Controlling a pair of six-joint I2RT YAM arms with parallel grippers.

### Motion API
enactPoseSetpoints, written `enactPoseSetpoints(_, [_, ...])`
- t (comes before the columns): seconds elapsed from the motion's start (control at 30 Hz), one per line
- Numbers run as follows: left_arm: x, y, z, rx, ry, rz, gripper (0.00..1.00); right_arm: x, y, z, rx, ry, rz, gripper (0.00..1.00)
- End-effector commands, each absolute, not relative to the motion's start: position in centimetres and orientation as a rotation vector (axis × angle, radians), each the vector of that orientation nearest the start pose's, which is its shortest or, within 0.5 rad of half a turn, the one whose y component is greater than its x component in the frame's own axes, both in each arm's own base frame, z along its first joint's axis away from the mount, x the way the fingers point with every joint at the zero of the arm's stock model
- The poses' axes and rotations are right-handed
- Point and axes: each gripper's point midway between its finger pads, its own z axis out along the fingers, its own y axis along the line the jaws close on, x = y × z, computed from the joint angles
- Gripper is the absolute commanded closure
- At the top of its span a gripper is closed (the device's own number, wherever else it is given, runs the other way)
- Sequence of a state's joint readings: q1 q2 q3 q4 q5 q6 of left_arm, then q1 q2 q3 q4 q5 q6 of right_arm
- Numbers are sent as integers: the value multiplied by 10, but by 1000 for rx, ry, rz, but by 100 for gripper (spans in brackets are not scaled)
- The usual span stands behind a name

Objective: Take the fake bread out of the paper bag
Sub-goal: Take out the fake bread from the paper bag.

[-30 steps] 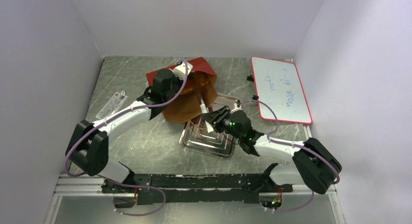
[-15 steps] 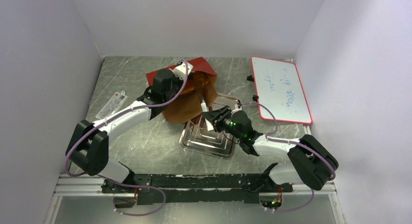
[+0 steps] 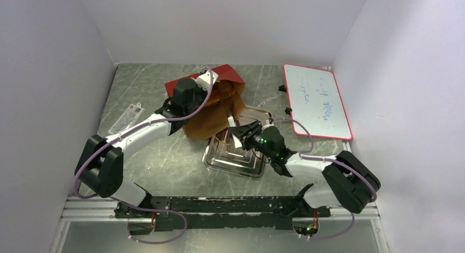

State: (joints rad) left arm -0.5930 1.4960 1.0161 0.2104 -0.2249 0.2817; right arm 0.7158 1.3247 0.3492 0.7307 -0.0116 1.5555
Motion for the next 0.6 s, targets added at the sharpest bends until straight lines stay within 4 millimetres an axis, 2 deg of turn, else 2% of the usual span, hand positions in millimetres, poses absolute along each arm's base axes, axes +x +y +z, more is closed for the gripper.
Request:
enactPoseSetpoints(0.0, [419, -224, 213, 646, 1722, -8, 93, 272, 286, 159, 848, 1862, 1586, 58])
enactPoseSetpoints(0.57, [417, -225, 201, 659, 1742, -16, 93, 292, 290, 165, 847, 1829, 1606, 58])
